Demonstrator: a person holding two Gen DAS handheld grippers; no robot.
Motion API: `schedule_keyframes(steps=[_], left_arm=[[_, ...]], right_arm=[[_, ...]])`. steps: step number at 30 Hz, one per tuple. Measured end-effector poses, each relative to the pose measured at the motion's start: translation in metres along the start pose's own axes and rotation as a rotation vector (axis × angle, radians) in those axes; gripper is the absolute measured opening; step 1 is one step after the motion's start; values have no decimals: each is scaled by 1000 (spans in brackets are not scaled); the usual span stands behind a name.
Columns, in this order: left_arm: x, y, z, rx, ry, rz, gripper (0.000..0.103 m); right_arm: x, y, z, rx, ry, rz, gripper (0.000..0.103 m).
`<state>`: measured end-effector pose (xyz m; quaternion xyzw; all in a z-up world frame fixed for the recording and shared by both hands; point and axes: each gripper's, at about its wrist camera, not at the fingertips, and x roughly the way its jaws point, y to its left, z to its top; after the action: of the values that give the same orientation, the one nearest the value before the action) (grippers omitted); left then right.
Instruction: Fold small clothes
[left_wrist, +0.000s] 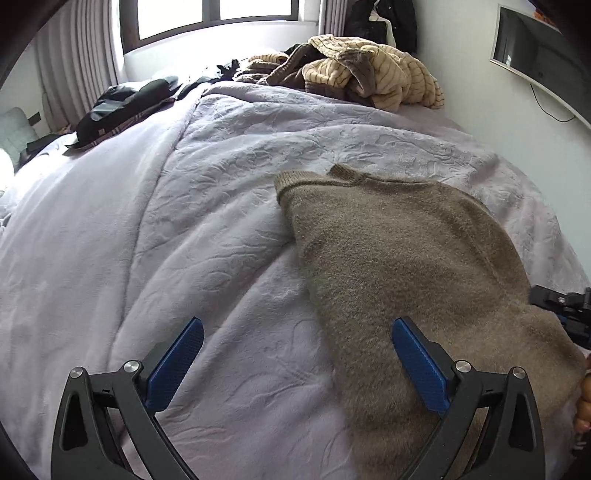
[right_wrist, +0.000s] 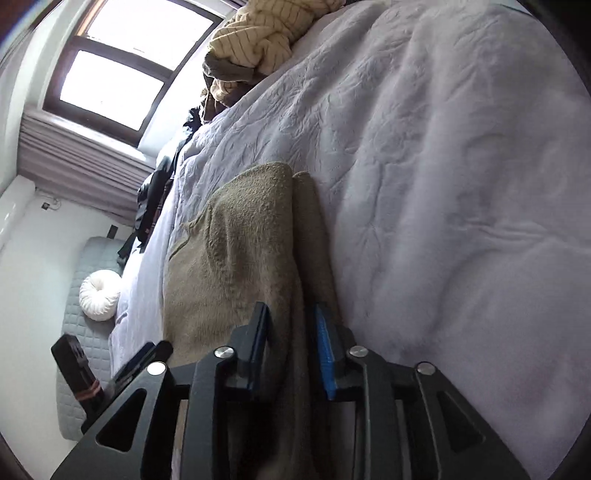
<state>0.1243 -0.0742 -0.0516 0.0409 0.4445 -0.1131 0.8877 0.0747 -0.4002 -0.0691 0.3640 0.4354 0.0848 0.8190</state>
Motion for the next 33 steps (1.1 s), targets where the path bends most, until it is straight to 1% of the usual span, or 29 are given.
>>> schedule_keyframes(steps=[2,3,5,6,7,8,10,11,12,13,16,19,20,21,24,25,26,27,28,33], left_arm=[[-11,5,-1,2,-5,-9,102],[-18,7,-2,-2,-4,-31,102],[-23,8,-2,-7,-2,-57,102],[-26,5,-2,-3,3,-66,102],[-27,1,-3,2,6,-70,102],[-28,-3,-4,8,10,-75,102],[-24,-15,-10,30,45,-88,102],[-22,-19,-13,43,58,-89,102],[-19,-24,-20,69,76,-81,102],[-17,-27,-26,87,84,-72,102],[-13,-28,-42,118,107,-69,102],[-8,-25,-56,140,124,-68,102],[-7,-24,-59,136,133,-73,102],[-8,-23,-62,130,135,-75,102],[-16,-22,-66,141,125,-64,102],[-18,-22,-67,146,122,-58,102],[-22,-22,-69,148,118,-54,102],[-27,-21,-70,144,113,-51,102],[-30,-20,-71,137,110,-53,102],[-48,-13,-71,89,96,-70,102]], right_arm=[[-19,3,-10,-33,-23,55,43],[-31,7,-17,-56,-39,93,43],[-45,15,-26,-98,-57,126,43],[-49,19,-31,-124,-52,138,43],[-49,24,-36,-150,-35,140,43],[-46,29,-40,-179,-14,122,43],[-36,35,-47,-220,21,64,43],[-31,35,-49,-231,39,30,37],[-28,35,-53,-236,52,4,8],[-28,33,-55,-231,60,-2,7],[-28,27,-61,-214,53,-24,6],[-11,3,-71,-152,95,-62,6],[-8,-5,-74,-114,97,-42,6],[-11,-11,-77,-82,81,-19,5],[-22,-12,-81,-68,61,-38,5],[-26,-10,-84,-73,57,-60,6],[-30,-8,-86,-82,52,-81,12],[-36,-5,-88,-89,42,-84,17],[-42,-2,-90,-87,31,-81,17],[-62,16,-99,-86,-20,18,17]])
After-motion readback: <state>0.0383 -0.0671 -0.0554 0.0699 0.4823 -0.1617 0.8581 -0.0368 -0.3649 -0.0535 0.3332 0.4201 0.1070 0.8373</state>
